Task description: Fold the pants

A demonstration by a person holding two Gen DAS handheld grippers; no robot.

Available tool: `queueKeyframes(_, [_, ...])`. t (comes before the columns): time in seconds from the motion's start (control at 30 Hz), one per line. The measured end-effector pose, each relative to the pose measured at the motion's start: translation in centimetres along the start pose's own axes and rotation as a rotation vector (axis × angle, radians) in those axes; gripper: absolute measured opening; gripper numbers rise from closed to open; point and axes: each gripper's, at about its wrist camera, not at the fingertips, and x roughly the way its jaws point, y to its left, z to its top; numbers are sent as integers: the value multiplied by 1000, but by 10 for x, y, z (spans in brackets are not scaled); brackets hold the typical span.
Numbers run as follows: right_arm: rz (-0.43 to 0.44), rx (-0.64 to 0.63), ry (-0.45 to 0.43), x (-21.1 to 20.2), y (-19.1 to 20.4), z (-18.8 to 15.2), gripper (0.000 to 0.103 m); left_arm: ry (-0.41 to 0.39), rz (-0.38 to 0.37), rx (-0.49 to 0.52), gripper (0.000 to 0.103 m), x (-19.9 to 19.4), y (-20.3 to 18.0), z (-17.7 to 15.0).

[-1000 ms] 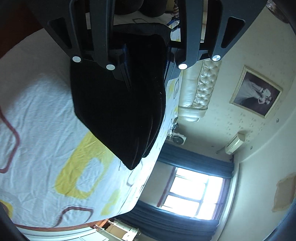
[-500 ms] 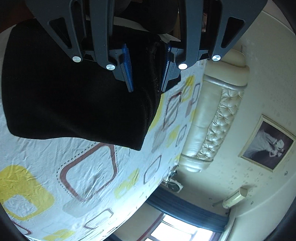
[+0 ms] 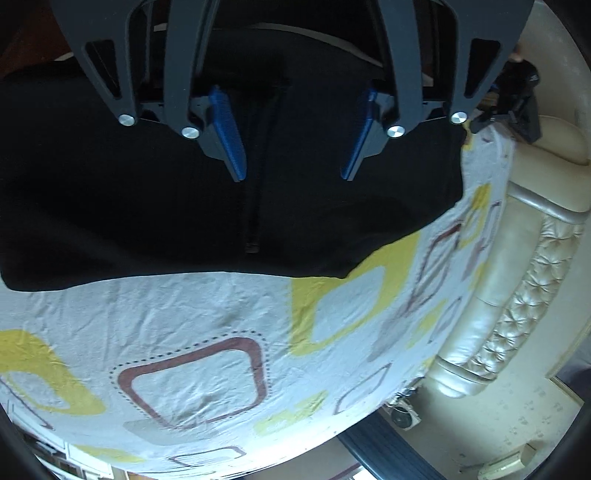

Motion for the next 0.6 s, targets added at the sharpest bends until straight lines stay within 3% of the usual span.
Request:
queueKeyframes(0.07, [-151,-57,7,8,2,-3,65,2,6,0,93,1,-1,0])
queueKeyframes(0.13, [-253,-116,17,17,8,-7,66,4,7,-2,93,3,-2,-1])
queueKeyframes(0.2, [-330,-183,38,29,18,-12,67,7,9,1,93,4,-2,-1])
queueKeyframes(0.27, [-393,-246,57,42,28,-19,74,15,16,6,93,5,-3,-2])
queueKeyframes(0.4, [-491,-354,78,62,38,-30,75,27,24,-3,93,9,-4,-5])
queueKeyframes(0.43, [-487,-344,80,62,34,-29,69,32,24,-8,93,10,-4,-5])
queueKeyframes(0.47, [-491,-331,79,59,30,-26,57,34,23,-13,93,10,-3,-5])
queueKeyframes(0.53, [-456,-302,83,52,20,-20,50,38,22,-27,93,11,0,-6])
queueKeyframes(0.6, [-413,-275,86,45,13,-14,36,49,16,-47,93,13,3,-6])
